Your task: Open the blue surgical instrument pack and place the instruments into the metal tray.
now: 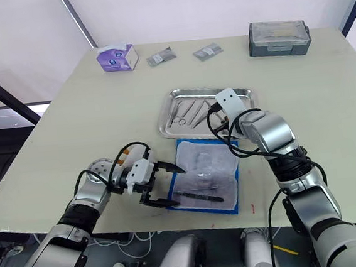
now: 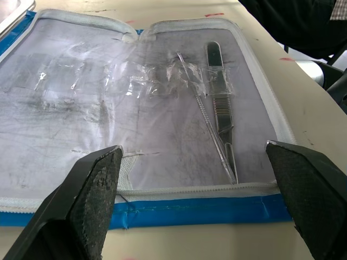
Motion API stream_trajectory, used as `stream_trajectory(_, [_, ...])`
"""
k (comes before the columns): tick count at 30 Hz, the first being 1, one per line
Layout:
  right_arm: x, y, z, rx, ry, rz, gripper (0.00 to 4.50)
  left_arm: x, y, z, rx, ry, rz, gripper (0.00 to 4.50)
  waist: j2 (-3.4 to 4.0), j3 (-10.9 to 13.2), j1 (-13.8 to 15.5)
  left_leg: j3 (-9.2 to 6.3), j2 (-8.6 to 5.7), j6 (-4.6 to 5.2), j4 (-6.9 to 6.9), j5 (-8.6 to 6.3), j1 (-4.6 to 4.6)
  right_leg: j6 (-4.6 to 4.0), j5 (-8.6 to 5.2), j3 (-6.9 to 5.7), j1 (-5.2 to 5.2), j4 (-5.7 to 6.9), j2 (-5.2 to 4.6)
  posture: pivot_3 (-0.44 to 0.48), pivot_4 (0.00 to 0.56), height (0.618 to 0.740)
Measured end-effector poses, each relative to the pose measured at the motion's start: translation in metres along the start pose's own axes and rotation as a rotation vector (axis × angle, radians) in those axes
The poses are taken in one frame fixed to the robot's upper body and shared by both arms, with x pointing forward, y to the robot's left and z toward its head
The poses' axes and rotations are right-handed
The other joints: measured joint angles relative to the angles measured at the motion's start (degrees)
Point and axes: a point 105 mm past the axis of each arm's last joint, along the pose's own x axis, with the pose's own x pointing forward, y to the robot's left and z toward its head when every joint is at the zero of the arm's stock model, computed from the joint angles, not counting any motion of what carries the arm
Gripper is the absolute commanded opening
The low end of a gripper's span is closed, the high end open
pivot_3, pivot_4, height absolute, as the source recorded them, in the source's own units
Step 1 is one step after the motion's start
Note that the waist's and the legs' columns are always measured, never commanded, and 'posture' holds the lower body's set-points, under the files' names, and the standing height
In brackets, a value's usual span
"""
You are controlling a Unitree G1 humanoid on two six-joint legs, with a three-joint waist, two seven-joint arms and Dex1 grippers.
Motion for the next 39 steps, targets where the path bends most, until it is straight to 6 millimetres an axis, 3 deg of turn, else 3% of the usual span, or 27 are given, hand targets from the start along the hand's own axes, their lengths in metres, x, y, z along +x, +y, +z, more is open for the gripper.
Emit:
stream_trajectory(16, [0.007,-0.002,0.001,-0.017,0.032,-0.012,0.04,0.0,0.0,0.0,0.0,0.0,0.0,4.5,0.0,0.0,0.0,0.0,-0.02,0.0,-0.01,0.0,0.01,0.01,0.0,0.0,0.01,0.0,0.0,0.0,0.15,0.731])
stream_trajectory(31, [0.011,-0.01,0.004,0.07,0.009,-0.046,0.04,0.0,0.001,0.0,0.001,0.002,-0.001,4.5,0.0,0.0,0.0,-0.01,-0.02,0.01,-0.01,0.01,0.02,0.01,0.0,0.0,0.01,0.01,0.0,0.0,0.15,0.731])
stream_trajectory(34, [0.015,-0.011,0.001,0.076,0.023,-0.059,1.09,0.0,0.001,0.0,0.003,0.002,-0.002,4.5,0.01,0.0,0.0,-0.01,-0.02,0.02,-0.01,0.01,0.01,0.01,0.0,0.0,0.01,0.01,-0.01,0.0,0.15,0.731])
stream_trajectory(39, [0.016,-0.015,0.001,0.111,0.013,-0.072,3.33,0.0,0.001,0.0,0.004,0.002,-0.002,4.5,0.03,0.0,0.0,-0.01,-0.02,0.02,-0.02,0.01,0.01,0.01,0.0,0.0,0.0,0.01,-0.01,0.0,0.15,0.731])
